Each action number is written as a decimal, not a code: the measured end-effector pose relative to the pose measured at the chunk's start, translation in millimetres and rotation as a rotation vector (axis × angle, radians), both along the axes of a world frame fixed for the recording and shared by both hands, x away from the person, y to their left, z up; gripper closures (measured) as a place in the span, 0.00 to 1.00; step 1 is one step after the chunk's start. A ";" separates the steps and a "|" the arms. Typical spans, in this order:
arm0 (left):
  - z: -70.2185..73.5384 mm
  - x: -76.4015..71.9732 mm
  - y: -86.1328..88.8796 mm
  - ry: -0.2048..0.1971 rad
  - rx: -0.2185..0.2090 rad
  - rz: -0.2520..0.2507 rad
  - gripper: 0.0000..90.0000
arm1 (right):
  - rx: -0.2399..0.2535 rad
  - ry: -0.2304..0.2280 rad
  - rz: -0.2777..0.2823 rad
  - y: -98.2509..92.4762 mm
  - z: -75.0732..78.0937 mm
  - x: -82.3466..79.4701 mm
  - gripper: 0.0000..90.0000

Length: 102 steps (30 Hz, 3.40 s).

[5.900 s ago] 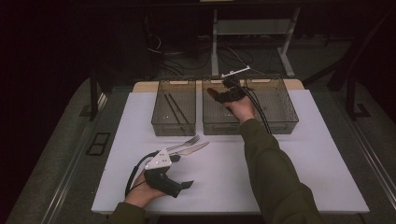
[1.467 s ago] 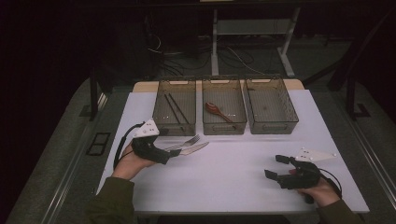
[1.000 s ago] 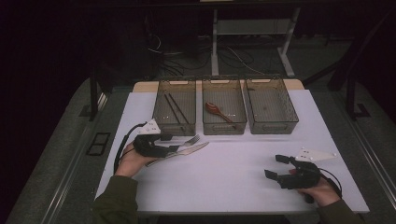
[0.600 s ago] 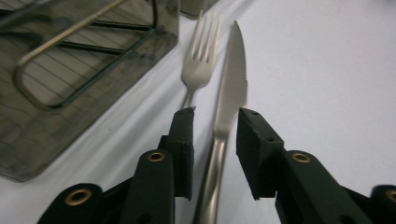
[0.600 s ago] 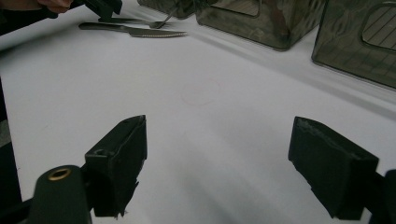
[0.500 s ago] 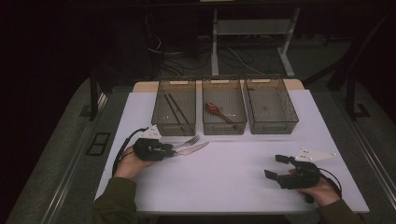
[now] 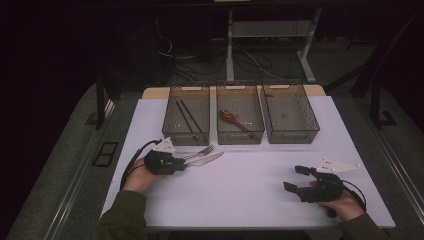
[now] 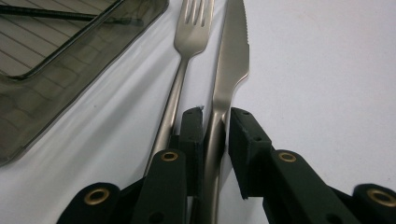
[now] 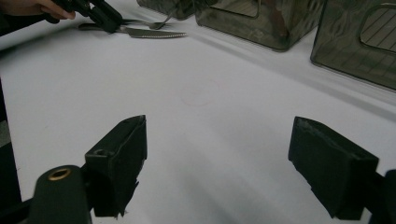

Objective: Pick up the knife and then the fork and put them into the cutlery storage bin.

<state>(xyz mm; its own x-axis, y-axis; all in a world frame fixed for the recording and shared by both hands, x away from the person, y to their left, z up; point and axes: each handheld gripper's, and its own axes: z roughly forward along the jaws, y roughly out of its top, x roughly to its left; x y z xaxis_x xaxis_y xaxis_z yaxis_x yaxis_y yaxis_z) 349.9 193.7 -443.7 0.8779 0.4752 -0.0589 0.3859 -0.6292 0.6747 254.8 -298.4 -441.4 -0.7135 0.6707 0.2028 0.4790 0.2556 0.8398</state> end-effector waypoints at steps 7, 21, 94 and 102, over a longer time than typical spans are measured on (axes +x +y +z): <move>0.7 -3.8 -5.1 -0.070 0.062 -0.046 0.85 | -0.001 0.001 0.001 0.4 0.1 0.0 0.22; 2.1 -5.5 -8.9 -0.067 0.078 -0.041 0.88 | -0.003 0.002 0.003 0.7 -0.1 0.1 0.22; 60.3 -34.5 -123.9 -0.168 -0.310 0.050 0.88 | 0.116 0.042 0.061 56.6 60.7 36.0 0.65; 57.0 -33.9 -143.2 -0.195 -0.321 0.088 0.88 | 0.177 0.004 0.086 80.6 83.1 52.3 0.67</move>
<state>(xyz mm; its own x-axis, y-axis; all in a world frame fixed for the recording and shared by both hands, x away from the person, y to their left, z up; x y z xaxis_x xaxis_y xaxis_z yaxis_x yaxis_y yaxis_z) 316.0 50.4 -386.8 0.8441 0.5337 -0.0525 0.2737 -0.3445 0.8980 307.1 -217.8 -358.3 -0.7654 0.5611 0.3151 0.4653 0.1443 0.8733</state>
